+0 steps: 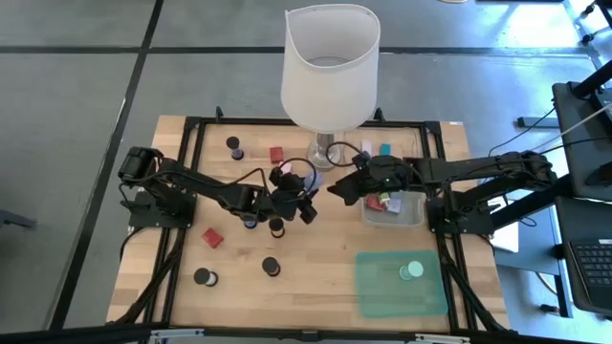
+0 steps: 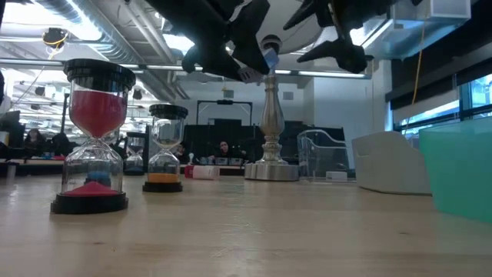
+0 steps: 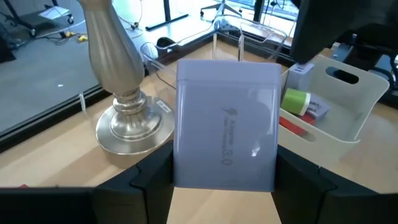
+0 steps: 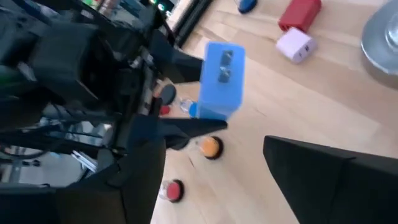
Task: Pick & Place Office items
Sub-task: Put the purple charger adapter into the gray bin
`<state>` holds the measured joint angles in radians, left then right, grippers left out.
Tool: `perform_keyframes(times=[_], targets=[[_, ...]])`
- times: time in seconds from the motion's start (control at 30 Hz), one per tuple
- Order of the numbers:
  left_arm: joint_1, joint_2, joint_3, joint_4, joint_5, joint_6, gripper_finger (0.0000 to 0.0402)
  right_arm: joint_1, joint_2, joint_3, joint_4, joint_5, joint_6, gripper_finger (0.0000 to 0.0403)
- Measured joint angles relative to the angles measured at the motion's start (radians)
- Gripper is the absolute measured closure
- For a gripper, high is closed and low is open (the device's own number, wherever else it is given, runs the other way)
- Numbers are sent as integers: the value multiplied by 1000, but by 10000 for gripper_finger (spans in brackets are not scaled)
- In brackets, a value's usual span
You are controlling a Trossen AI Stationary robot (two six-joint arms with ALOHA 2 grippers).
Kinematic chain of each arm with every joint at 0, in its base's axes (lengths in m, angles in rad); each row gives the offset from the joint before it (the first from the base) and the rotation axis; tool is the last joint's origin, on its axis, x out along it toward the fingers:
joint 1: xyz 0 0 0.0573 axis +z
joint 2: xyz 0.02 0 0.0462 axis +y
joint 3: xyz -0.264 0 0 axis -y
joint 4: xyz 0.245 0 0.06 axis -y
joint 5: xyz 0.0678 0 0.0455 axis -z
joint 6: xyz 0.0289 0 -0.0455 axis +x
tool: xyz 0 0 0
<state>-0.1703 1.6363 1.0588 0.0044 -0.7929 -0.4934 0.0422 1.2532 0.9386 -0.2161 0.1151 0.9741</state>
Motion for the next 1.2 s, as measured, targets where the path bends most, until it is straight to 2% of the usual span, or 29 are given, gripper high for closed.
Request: perform_keyframes(times=[0.2,0.37,0.63,0.8,0.93,1.2], targets=[[8,0,0,0,4,10,194,0,40,0,46,1,41,85],[26,0,0,5,46,10,194,-1,81,0,110,1,43,53],[35,0,0,38,81,30,194,-23,152,0,168,0,40,41],[35,0,0,37,91,44,194,-27,170,0,198,1,28,51],[35,0,0,37,99,44,194,-29,178,0,197,1,28,75],[35,0,0,37,114,45,189,-34,181,0,194,0,32,172]])
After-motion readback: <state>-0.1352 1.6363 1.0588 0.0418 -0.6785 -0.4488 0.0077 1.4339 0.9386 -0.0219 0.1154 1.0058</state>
